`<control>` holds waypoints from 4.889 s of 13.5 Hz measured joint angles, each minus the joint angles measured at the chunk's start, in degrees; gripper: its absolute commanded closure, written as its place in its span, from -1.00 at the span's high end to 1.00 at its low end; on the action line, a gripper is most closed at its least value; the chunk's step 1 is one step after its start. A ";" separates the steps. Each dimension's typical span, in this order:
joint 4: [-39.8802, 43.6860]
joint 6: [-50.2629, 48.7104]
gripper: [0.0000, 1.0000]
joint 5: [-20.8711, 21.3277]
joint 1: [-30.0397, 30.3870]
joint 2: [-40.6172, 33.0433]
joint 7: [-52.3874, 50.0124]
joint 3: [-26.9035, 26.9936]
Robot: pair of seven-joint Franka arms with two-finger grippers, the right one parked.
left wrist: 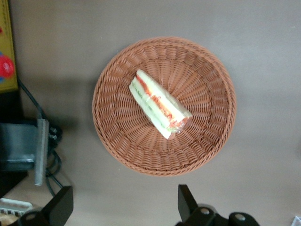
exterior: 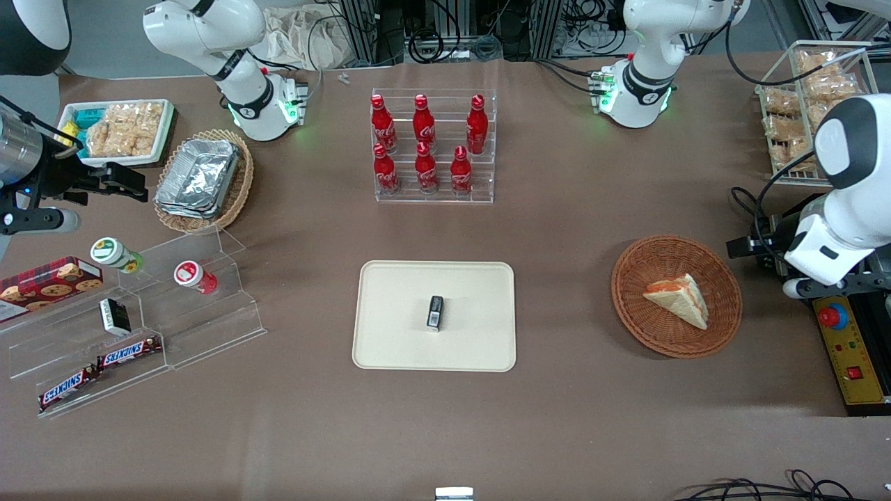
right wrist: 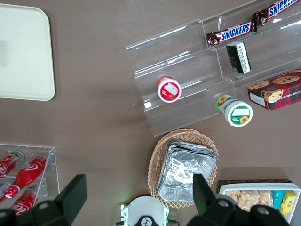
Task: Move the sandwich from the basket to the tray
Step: 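Lower the open left gripper around the wrapped sandwich in the basket, then close the left gripper on the sandwich, then lift the sandwich up out of the basket with the left gripper, then carry the sandwich over the cream tray beside the black box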
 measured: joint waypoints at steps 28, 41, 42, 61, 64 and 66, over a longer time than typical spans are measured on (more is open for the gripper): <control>-10.48 28.15 0.97 -4.48 -0.55 13.67 -42.95 -0.53; -9.80 28.68 -1.00 -4.50 -2.30 14.00 -47.13 -0.56; -9.09 26.49 -1.00 -4.50 -2.32 13.08 -47.28 -0.57; 18.58 -15.09 -1.00 -1.15 -7.58 9.03 -38.36 -20.20; 18.73 -11.20 -1.00 -0.98 -9.77 10.63 -37.94 -21.76; 18.76 -8.13 -1.00 0.15 -12.09 12.51 -37.93 -21.97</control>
